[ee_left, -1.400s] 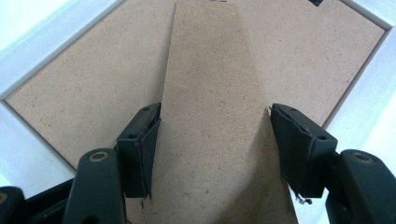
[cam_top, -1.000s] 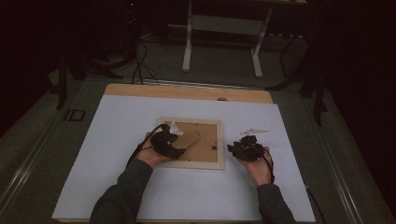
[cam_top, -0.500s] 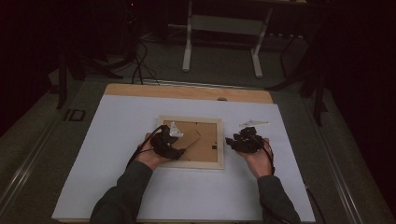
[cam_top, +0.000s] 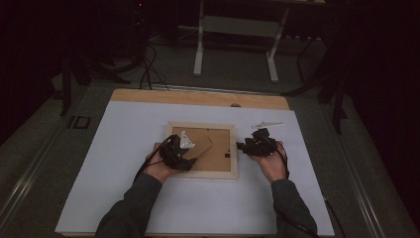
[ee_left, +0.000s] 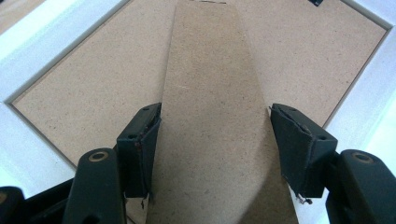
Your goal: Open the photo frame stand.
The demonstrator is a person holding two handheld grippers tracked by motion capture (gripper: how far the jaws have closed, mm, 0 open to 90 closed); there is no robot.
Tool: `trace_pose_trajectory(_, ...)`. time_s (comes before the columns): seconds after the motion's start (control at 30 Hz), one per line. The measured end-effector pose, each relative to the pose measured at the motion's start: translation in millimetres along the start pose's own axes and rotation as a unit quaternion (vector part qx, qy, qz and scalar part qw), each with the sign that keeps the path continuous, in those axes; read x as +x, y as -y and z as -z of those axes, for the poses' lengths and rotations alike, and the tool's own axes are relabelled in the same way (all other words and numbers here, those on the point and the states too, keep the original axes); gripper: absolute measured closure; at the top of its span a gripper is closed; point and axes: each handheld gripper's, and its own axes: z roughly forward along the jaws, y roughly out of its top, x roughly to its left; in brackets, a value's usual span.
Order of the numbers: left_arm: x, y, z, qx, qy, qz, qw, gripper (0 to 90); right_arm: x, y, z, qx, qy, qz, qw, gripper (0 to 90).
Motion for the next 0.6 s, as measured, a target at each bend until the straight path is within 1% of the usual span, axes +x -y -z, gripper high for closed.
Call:
trace_pose_trajectory(0.13, -3.6, 0.6, 2.0, -0.005, -0.010, -0.006, 0.9999, 38.0, 1.5, -4.6, -5.5, 0.002, -0.007, -0.004, 1.0000, 52.6)
trace_pose_trajectory(0.2, -4.9, 1.0, 3.0, -0.009, -0.015, -0.012, 0.9998, 38.0, 2.4, -6.9, -8.1, 0.003, -0.011, -0.008, 0.9999, 52.5)
trace_pose_trajectory(0.3, -8.0, 0.9, 4.3, -0.019, -0.024, -0.022, 0.9993, 38.0, 3.6, -10.3, -11.7, 0.003, -0.009, -0.007, 0.9999, 52.2)
trace_pose_trajectory(0.37, -9.1, 0.6, 5.5, -0.023, -0.029, -0.028, 0.9989, 38.0, 2.7, -12.1, -13.7, 0.004, -0.011, -0.013, 0.9998, 51.9)
trace_pose_trajectory(0.43, -10.3, 0.3, 6.2, -0.024, -0.032, -0.032, 0.9987, 38.0, 2.1, -13.4, -15.4, 0.006, -0.012, -0.018, 0.9998, 51.7)
trace_pose_trajectory(0.5, -11.1, 0.3, 6.3, -0.025, -0.035, -0.036, 0.9984, 37.9, 1.1, -14.6, -17.4, 0.007, -0.014, -0.017, 0.9997, 51.2)
trace_pose_trajectory(0.6, -12.0, 0.3, 6.5, -0.029, -0.038, -0.040, 0.9980, 38.0, -2.3, -16.1, -19.9, 0.007, -0.027, -0.026, 0.9993, 50.6)
